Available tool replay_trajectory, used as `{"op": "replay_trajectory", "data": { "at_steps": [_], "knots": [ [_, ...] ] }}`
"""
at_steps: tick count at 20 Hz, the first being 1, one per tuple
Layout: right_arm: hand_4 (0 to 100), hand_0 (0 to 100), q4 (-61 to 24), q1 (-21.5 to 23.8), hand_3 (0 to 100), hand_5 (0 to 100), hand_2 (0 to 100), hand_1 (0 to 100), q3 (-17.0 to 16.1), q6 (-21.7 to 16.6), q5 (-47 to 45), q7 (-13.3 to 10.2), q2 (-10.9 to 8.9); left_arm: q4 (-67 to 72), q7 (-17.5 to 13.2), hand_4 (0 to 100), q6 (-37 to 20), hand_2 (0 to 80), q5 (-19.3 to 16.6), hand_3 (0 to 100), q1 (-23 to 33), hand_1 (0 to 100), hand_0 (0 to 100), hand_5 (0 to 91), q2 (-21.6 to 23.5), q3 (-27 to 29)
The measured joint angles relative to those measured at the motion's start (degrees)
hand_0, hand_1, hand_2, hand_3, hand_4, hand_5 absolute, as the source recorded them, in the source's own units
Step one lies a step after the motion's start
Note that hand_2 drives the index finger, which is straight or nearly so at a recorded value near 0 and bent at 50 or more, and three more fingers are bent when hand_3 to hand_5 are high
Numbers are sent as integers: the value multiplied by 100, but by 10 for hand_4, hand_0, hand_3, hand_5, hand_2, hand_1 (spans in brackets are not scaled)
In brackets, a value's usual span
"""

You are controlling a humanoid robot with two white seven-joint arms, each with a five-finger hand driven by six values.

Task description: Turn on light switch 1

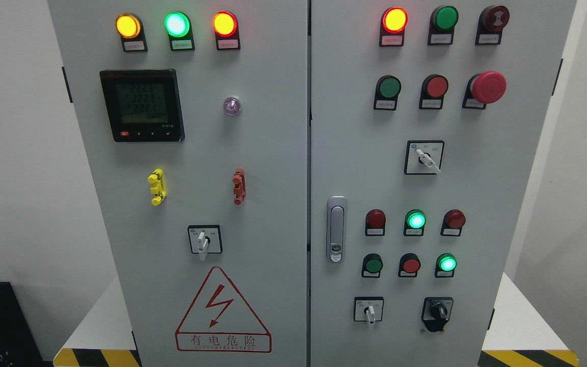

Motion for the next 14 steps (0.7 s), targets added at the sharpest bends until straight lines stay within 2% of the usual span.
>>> {"op": "replay_trajectory", "data": {
  "at_steps": [10,14],
  "knots": [
    [0,308,0,0,0,0,0,0,0,0,0,0,0,-100,-2,0,-23,0,0,0,20,166,382,0,0,23],
    [0,308,0,-2,0,0,0,0,0,0,0,0,0,-705,-9,0,-48,0,-38,0,474,172,366,0,97,31]
  ]
}}
